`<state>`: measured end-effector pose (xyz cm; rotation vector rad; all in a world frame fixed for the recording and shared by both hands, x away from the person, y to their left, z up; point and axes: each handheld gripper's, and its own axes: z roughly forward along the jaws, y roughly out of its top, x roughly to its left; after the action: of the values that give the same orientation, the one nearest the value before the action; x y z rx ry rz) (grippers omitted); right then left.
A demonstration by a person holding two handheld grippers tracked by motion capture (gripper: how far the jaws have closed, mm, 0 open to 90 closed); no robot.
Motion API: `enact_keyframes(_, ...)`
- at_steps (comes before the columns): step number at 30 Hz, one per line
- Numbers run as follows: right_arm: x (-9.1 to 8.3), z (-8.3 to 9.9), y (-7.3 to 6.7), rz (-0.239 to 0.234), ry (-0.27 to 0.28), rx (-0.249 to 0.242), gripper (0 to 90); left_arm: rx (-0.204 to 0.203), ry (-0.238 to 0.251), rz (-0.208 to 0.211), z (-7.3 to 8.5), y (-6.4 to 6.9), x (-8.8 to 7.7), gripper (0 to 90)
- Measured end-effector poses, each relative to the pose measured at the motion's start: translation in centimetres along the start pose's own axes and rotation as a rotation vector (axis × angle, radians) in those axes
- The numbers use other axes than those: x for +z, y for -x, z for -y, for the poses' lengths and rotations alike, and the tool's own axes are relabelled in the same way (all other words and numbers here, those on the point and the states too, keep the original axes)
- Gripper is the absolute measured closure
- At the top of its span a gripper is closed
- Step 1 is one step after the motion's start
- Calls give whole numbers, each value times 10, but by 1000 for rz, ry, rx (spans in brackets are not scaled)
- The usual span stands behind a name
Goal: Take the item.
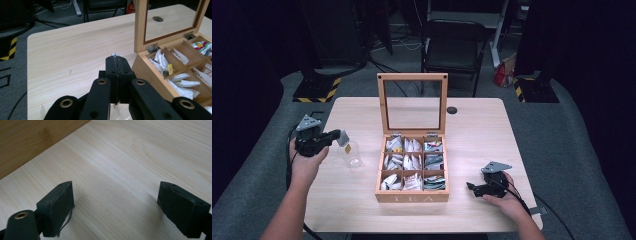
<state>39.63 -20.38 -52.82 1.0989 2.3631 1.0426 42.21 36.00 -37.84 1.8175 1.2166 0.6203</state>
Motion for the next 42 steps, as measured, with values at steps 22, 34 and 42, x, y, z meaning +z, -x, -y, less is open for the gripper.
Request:
enact_keyframes(22, 0, 0, 0, -2, -1, 1, 131, -25, -44, 7, 22, 0, 20, 890)
enact_keyframes(34, 0, 0, 0, -2, 1, 0, 131, -27, -71, 11, 28, 1, 27, 884)
enact_keyframes(42, 0, 0, 0, -2, -1, 0, 131, -44, -67, 4, 29, -1, 25, 770)
